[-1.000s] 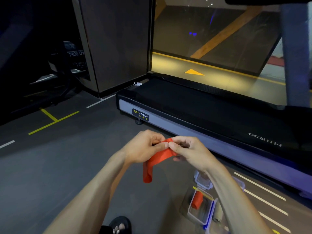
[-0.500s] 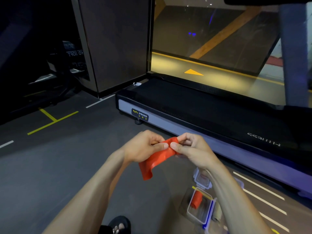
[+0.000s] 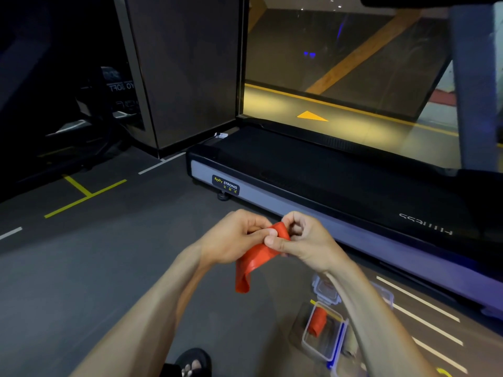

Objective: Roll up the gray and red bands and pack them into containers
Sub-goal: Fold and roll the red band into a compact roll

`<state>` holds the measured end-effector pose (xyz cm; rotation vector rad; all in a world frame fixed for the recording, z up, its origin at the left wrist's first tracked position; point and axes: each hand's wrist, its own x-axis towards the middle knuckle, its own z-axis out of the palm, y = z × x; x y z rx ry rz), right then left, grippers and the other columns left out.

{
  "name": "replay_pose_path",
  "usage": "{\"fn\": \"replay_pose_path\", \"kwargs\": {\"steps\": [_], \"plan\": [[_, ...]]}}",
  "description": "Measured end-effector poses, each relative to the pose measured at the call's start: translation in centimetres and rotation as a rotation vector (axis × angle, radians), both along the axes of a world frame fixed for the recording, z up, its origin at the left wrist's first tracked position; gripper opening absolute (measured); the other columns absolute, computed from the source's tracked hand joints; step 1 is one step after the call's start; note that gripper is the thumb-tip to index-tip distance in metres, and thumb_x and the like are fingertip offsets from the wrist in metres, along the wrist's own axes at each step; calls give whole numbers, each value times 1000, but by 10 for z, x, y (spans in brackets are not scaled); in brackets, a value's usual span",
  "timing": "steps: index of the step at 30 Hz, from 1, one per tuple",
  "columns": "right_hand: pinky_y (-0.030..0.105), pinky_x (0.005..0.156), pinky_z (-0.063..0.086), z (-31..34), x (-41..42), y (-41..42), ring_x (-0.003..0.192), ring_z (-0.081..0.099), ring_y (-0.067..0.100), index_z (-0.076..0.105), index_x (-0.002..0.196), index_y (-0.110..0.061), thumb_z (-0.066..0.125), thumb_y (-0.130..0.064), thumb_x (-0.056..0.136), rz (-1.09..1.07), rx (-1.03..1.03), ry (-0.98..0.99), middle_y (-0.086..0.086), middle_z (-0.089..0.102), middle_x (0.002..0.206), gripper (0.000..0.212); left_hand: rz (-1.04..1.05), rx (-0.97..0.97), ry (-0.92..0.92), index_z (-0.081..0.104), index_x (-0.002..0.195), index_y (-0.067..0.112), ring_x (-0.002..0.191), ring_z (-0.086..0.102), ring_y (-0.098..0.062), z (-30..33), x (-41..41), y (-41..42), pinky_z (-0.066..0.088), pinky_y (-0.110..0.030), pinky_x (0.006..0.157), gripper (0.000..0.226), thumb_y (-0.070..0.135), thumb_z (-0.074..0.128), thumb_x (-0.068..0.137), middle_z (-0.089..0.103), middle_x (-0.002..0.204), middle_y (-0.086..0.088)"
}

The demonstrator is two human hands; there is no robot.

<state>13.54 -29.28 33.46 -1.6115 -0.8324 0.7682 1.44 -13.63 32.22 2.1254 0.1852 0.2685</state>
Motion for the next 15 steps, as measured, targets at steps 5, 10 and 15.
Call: {"fn": "replay_pose_path", "kwargs": {"steps": [5,10,15], "plan": [[26,66,52,3,-2,-2,69,60,14,73,109,-10,80,-28,85,47,-20,-43,3,69,82,31,17,36,16,74,88,20,63,53,-2,-4,-1,2,44,-26,63,24,36,61,100,68,71,9],[19,68,52,0,1,-5,76,63,3,76,112,-13,62,-19,103,73,-72,-67,-2,71,87,18,54,129,37,71,81,23,59,51,-4,-7,-1,5,45,-30,61,26,39,63,100,65,66,2],[15,59,48,0,5,-5,62,62,3,72,97,-4,70,-12,96,-23,-18,-58,-4,68,72,9,15,-5,128,70,78,23,59,49,-6,-8,-1,7,42,-28,60,29,40,62,100,62,66,8]]}}
